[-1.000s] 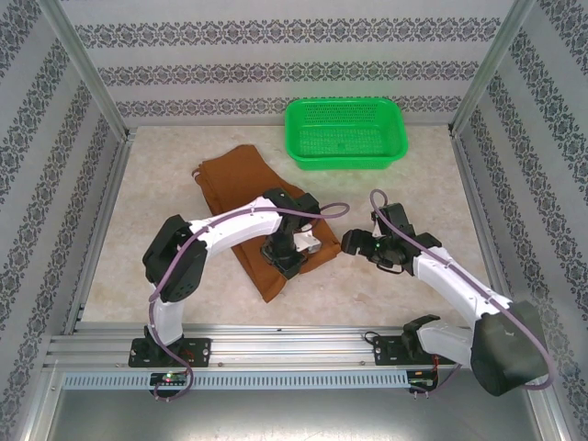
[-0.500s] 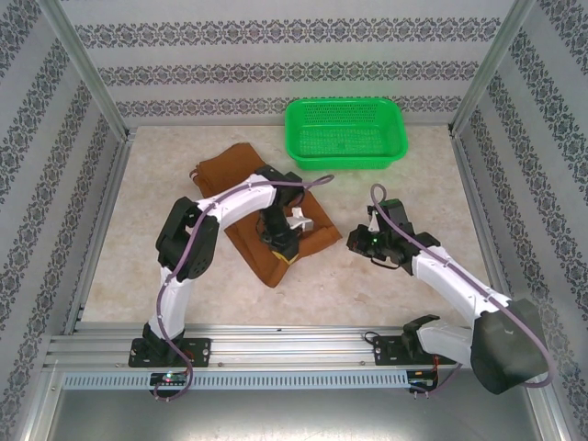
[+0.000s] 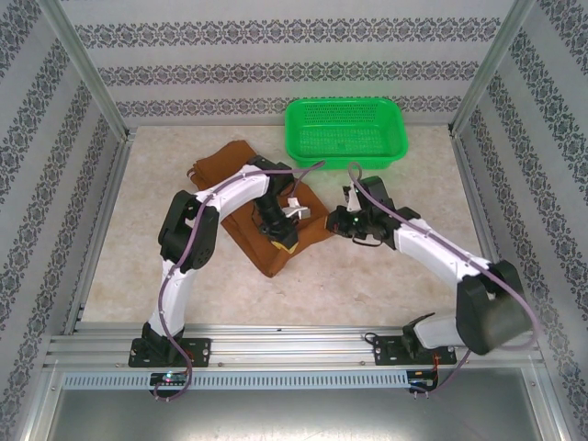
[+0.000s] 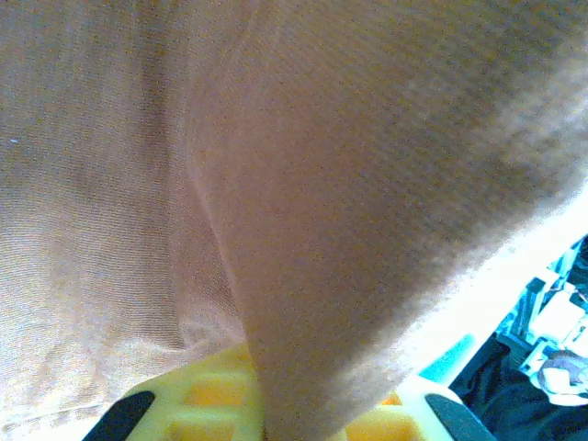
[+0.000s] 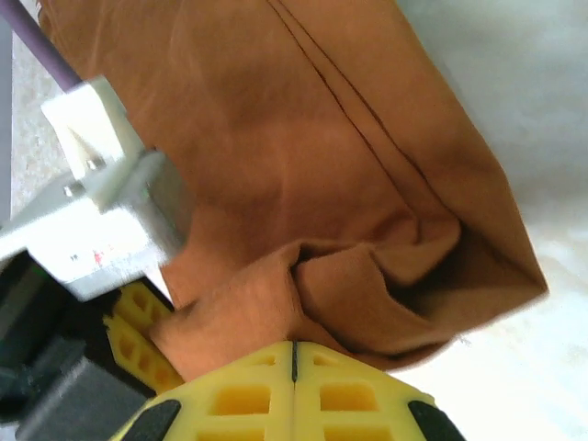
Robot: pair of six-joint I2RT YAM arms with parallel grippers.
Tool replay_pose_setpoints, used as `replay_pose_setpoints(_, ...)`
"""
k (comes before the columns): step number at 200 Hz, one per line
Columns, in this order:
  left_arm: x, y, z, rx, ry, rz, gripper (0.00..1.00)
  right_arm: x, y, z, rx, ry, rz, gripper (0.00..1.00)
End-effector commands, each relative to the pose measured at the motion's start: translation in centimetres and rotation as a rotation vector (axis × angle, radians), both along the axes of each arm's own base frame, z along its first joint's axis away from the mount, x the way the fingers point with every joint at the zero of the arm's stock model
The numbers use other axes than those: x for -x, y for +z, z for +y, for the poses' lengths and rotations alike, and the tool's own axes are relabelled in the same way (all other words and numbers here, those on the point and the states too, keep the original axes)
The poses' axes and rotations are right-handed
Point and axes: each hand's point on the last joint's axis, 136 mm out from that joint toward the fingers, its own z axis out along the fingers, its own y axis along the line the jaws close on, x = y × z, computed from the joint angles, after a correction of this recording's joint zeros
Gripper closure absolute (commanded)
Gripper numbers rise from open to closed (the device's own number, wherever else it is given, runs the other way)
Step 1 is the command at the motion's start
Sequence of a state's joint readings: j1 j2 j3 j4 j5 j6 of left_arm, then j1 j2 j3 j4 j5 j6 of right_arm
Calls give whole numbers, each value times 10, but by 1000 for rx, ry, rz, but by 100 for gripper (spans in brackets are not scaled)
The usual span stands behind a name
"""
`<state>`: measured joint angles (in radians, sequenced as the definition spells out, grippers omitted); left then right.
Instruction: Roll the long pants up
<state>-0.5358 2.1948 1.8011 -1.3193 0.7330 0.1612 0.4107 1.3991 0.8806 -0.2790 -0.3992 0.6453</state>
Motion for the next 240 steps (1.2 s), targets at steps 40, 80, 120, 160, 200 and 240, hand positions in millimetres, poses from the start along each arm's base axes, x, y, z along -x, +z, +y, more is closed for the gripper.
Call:
replay_pose_setpoints(40,-22,-8,26,9,62,-1,81,-29,-16,39,-30,116,46,100)
replay_pose_setpoints(80,-46,-10,48,-49,79,-135,76,-53,-34,54,-18,119,75,100)
replay_pose_setpoints(120,-87,25,70,-127,116,-521,73,-76,-57,66,-8,115,117,100)
replay_pose_setpoints(160,-44,49,52,-91,7,-636,68,-90,-75,75,-2,121,154,100)
replay_pose_setpoints(200,28,25,-7,37,-119,-575,70,-89,-86,75,-3,115,173,100)
replay_pose_setpoints(240,7,-31,-1,-47,25,-530,79,-84,-93,67,-9,102,189,100)
